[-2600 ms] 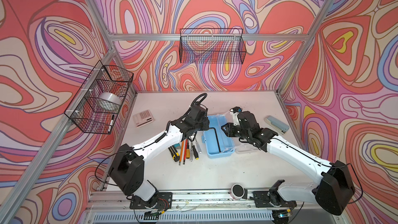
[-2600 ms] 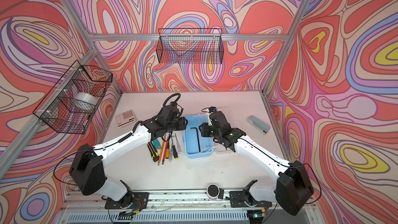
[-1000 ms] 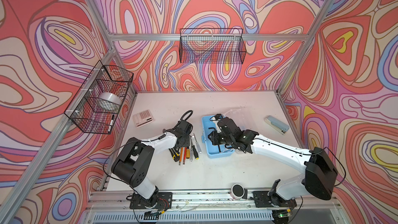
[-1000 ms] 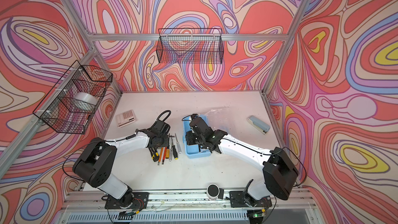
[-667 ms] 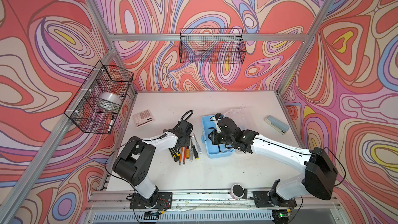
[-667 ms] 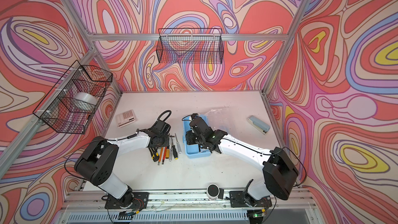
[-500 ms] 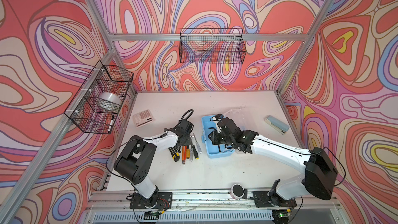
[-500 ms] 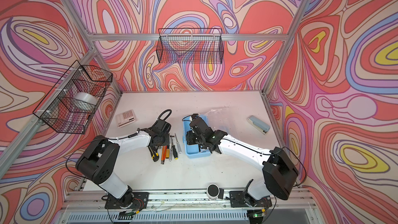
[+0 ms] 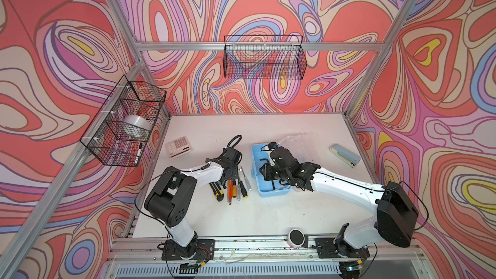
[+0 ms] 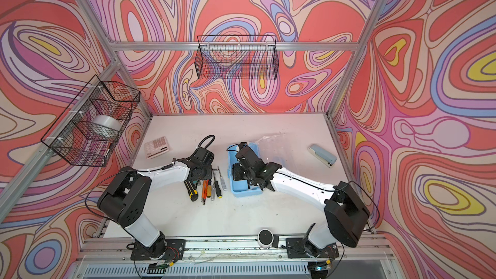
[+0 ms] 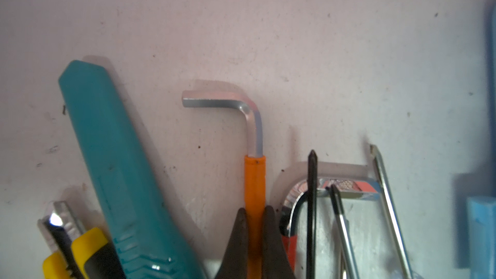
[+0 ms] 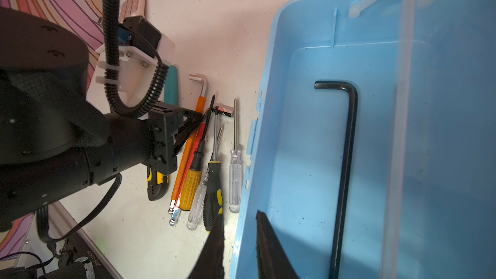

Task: Pack the tool kit
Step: 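Grasp the orange-handled hex key with the left gripper, then carry the orange hex key into the box beside the dark key and release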

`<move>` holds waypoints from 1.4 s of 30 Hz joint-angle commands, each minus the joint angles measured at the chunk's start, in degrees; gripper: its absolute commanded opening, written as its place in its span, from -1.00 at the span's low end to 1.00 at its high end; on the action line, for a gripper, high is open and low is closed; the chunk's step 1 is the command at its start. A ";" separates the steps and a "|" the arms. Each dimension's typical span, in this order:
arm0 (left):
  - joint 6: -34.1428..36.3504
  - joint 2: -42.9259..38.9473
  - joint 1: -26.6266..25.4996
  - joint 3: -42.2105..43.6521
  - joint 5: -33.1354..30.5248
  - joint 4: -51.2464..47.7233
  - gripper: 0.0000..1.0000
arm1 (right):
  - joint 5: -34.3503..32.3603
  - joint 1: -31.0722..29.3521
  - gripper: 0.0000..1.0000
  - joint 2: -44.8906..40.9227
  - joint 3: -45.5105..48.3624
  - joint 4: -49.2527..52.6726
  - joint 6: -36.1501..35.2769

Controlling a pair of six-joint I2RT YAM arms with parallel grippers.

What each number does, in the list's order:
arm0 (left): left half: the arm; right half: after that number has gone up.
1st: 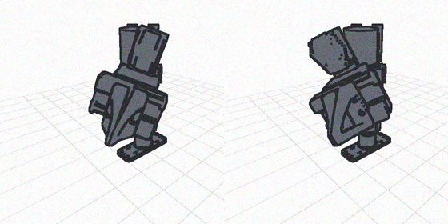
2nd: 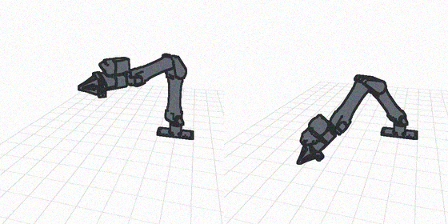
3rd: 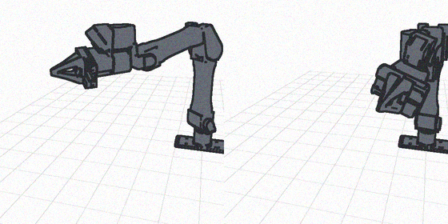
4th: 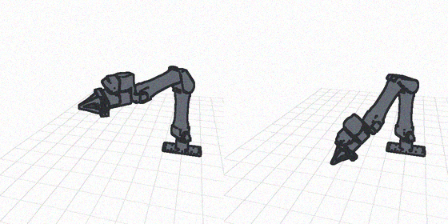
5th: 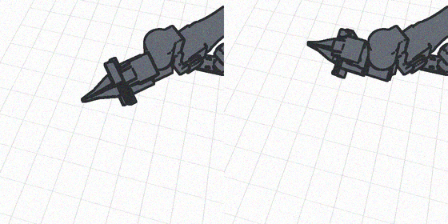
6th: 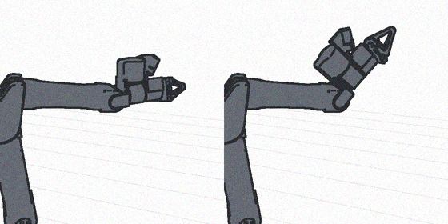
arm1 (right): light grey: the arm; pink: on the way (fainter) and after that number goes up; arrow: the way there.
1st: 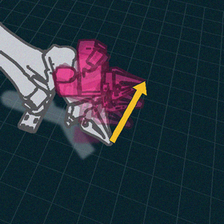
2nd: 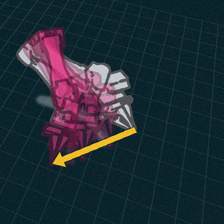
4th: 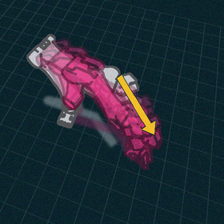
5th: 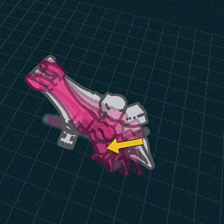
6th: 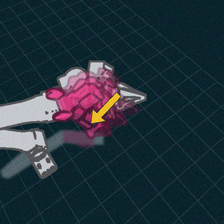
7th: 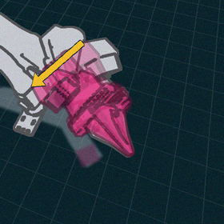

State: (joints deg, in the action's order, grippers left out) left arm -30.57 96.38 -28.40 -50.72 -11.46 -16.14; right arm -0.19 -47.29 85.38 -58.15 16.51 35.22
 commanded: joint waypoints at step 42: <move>-21.38 -10.76 -11.54 -4.45 13.60 19.21 -1.00 | -5.83 2.69 -0.57 -7.22 7.43 -9.05 4.67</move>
State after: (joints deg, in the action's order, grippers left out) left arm -50.46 84.09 -39.42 -51.86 2.90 -0.64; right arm -4.58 -45.06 79.66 -51.37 8.56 39.42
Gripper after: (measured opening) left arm 0.066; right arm 0.214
